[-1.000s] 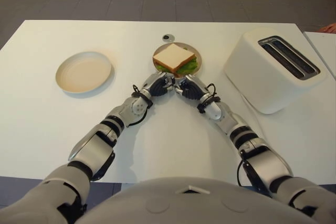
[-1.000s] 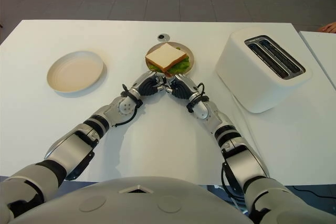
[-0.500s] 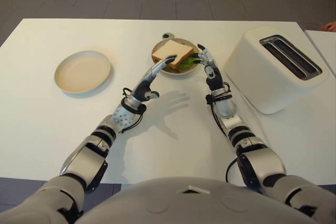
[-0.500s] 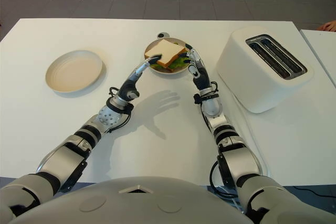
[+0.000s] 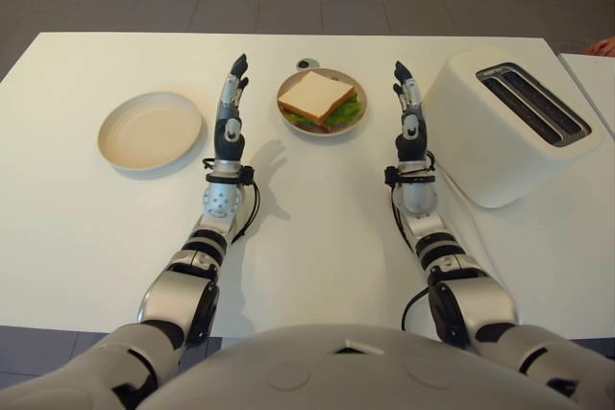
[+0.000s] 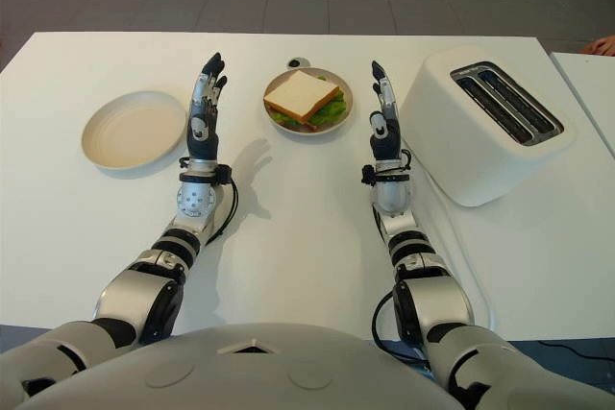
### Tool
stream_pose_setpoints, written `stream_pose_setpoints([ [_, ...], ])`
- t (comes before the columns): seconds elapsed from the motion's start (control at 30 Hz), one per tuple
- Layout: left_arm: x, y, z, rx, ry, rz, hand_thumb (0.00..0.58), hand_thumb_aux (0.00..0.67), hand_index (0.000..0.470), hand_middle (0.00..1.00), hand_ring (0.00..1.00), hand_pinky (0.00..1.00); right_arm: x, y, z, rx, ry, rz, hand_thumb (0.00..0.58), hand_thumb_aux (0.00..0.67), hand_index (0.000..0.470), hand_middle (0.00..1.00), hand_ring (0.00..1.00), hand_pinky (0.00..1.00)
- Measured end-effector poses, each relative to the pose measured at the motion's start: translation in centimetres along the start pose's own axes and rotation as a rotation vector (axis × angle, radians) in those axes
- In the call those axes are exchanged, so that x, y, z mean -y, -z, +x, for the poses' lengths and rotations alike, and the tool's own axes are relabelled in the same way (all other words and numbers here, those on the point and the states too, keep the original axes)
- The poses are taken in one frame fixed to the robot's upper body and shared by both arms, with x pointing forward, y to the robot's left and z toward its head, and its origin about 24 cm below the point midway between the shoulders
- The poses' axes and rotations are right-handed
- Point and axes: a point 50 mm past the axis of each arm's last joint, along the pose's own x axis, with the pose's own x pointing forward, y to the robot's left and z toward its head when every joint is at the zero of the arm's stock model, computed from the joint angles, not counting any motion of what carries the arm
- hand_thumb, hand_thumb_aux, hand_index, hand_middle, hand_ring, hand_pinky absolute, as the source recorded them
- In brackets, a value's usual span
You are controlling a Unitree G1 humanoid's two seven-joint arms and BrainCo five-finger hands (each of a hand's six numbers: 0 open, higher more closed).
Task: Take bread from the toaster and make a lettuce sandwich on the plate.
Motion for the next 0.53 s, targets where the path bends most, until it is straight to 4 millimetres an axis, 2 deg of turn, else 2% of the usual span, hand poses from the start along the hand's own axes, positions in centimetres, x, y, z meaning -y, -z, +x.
stream_pose_setpoints([
  [0.27, 0.6, 0.3, -0.3, -0.044, 0.063, -0.03, 0.0, 0.0, 0.0, 0.0, 0.0, 0.0, -0.1, -0.7, -0.4, 0.06, -0.014, -0.007, 0.0, 0.0, 0.0, 0.0, 0.0, 0.0],
  [0.53, 1.3, 0.1, -0.2, -0.01, 0.066, 0.066, 0.0, 0.0, 0.0, 0.0, 0.0, 0.0, 0.2, -0.5, -0.4, 0.055, 0.006, -0.006, 0.0, 0.0, 0.0, 0.0, 0.0, 0.0],
])
